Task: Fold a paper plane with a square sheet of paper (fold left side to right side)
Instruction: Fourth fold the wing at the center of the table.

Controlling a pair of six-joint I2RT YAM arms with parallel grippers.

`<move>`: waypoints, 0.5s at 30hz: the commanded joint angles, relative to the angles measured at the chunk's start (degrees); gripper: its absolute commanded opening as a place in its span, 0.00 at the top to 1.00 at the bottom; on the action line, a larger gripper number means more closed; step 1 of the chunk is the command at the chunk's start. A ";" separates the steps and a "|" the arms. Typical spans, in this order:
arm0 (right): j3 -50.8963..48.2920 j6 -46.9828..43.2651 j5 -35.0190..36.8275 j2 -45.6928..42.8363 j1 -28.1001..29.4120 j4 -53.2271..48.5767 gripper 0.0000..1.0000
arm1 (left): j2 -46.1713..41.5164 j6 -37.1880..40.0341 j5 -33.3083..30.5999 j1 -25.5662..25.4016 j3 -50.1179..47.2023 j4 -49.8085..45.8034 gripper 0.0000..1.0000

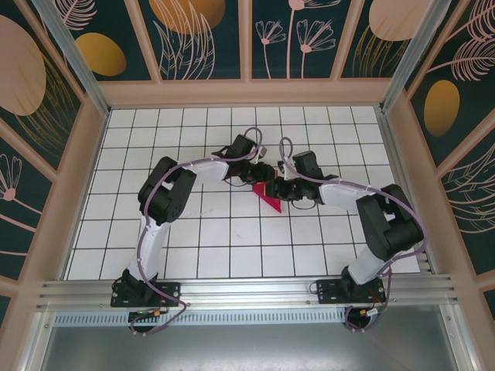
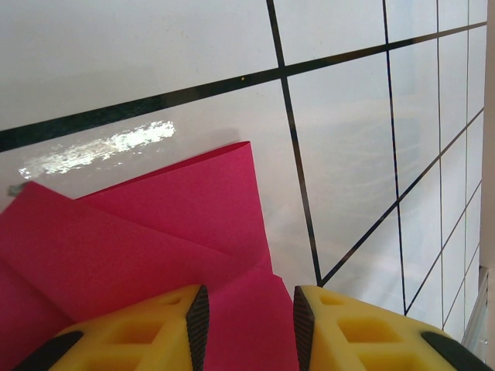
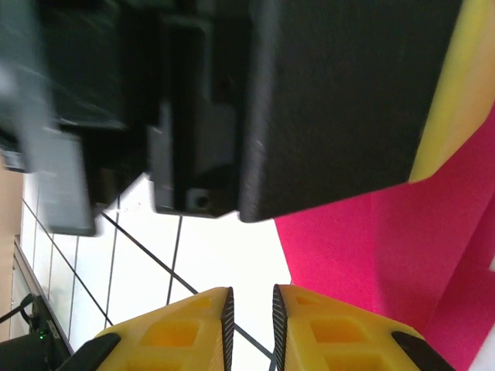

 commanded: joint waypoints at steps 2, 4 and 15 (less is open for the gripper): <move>-1.09 1.21 -0.45 2.09 0.72 0.75 0.76 | 2.66 0.88 -3.64 0.03 -2.68 -3.80 0.62; -2.01 1.24 0.28 2.24 0.74 0.65 0.76 | 2.69 1.03 -3.73 0.02 -2.65 -3.89 0.62; -5.05 1.67 1.33 1.80 0.70 0.77 0.76 | 2.81 1.08 -3.82 0.04 -2.29 -4.07 0.62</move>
